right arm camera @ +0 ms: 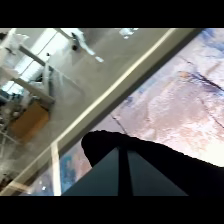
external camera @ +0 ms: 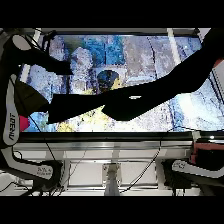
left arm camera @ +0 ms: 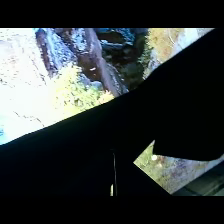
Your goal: Fold the clothes and pants, and hang the long-sleeved shirts on hangers.
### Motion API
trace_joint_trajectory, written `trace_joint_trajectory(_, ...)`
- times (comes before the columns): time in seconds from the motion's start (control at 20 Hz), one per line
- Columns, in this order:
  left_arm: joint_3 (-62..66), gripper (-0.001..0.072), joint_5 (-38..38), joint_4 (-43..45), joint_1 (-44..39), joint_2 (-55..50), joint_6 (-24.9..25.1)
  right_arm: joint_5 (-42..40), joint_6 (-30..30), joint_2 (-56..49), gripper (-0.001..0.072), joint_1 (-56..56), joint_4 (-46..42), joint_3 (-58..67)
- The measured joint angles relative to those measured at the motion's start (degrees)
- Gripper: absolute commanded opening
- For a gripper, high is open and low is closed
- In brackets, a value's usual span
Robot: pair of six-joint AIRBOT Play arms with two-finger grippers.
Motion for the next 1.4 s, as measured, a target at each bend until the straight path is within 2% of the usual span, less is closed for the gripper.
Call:
trace_joint_trajectory(0.05, -1.27, 0.0192, -0.57, -0.83, -0.7, 0.0, 0.72, 0.26, 0.96, -0.44, 0.0016, -0.17, -1.51, 0.02)
trace_joint_trajectory(0.1, -2.91, 0.0414, -1.2, -1.79, -1.44, 0.0, 1.27, 0.59, 1.64, -0.92, 0.0016, -0.28, -2.82, 0.07)
trace_joint_trajectory(0.15, -4.98, 0.0484, -1.64, -2.58, -2.36, 0.0, 1.66, 0.98, 2.21, -1.29, 0.0016, -0.42, -3.76, 0.07)
trace_joint_trajectory(0.35, -14.69, 0.0471, -2.25, -4.55, -6.12, -0.02, 2.54, 3.61, 3.04, -2.54, 0.0016, -0.57, -6.38, 0.11)
trace_joint_trajectory(0.45, -19.52, 0.0293, -2.38, -6.32, -7.93, -0.35, 2.54, 4.52, 3.13, -2.8, 0.0016, -0.57, -6.99, 0.11)
trace_joint_trajectory(0.5, -21.59, 0.028, -2.4, -7.54, -8.92, -0.68, 2.54, 4.9, 3.21, -2.91, 0.0016, -0.57, -7.21, 0.11)
trace_joint_trajectory(0.85, -27.41, 0.0301, 0.09, -10.29, -13.38, -4.63, 1.05, 7.37, 2.64, -3.06, 0.0017, -0.57, -7.85, 0.11)
trace_joint_trajectory(1.4, -28.06, 0.0301, 12.5, -10.23, -18.36, -5.68, -10.54, 9.84, 1.77, -3.08, 0.0017, -0.5, -7.96, 0.11)
